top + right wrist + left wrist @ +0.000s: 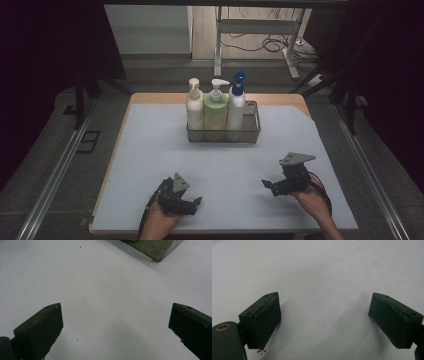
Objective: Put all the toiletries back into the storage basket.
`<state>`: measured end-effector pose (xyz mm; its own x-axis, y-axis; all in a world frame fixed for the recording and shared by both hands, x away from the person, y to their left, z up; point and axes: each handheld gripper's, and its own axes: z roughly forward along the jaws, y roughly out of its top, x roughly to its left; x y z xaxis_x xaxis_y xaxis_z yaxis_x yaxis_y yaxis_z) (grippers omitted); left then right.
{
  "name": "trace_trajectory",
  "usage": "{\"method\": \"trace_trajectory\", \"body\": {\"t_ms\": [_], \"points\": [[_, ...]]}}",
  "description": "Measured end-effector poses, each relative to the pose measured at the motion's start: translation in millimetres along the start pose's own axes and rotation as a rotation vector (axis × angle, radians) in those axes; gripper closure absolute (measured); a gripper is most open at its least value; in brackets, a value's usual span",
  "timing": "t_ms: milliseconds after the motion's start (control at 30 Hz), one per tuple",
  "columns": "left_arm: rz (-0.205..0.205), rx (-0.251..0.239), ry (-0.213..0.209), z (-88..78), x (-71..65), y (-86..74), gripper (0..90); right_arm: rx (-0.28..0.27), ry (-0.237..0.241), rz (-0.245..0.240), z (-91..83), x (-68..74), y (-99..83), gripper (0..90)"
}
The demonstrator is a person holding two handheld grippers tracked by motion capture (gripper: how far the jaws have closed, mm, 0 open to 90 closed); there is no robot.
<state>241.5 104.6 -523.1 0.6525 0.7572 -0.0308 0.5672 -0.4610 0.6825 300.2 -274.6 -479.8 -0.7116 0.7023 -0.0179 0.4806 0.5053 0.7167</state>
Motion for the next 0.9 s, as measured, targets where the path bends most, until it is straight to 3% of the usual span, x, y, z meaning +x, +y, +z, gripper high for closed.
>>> {"method": "trace_trajectory", "body": {"t_ms": [533,900], "points": [[0.0,-0.001,0.001,-0.1,-0.2,0.0,10.7,0.035,0.025,0.027,21.0,3.5,-29.8,0.0],[0.001,-0.001,0.0,0.1,-0.3,-0.1,10.7,0.039,0.012,0.015,24.2,5.2,-35.5,0.0]]}}
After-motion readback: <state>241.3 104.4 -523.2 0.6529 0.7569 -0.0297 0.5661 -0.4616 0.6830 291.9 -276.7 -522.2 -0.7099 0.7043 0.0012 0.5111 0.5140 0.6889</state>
